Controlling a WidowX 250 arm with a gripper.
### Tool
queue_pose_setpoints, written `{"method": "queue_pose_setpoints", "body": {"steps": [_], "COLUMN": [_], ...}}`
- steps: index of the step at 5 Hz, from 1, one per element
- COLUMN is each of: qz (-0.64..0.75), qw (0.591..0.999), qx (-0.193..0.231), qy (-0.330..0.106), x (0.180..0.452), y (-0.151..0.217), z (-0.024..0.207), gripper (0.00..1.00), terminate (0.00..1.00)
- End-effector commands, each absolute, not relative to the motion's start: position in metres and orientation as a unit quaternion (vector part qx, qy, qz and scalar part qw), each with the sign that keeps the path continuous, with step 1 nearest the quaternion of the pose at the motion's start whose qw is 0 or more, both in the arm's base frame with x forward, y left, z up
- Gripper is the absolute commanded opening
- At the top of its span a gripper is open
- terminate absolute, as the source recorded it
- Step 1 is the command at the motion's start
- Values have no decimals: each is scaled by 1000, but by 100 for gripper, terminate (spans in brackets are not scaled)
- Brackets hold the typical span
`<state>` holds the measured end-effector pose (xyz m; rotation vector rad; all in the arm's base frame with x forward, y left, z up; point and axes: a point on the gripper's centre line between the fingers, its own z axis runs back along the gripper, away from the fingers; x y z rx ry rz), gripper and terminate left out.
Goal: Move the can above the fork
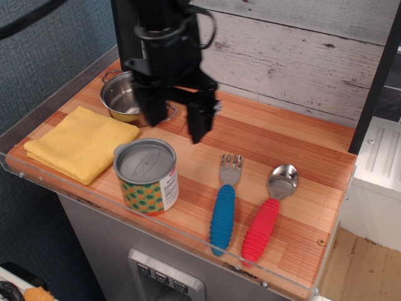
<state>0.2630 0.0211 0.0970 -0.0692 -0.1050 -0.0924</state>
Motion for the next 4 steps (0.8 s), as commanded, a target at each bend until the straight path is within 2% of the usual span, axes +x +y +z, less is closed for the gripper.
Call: {"method": "queue_pose_setpoints", "body": {"steps": [1,3,4], "qz": [-71,-75,-93], "qw": [997,994,991], "qx": [9,62,72], "qy": [0,53,69], "x": [221,195,197], "y": [39,53,56], "z": [98,87,71], "gripper": [100,100,100], "terminate": [0,0,0]}}
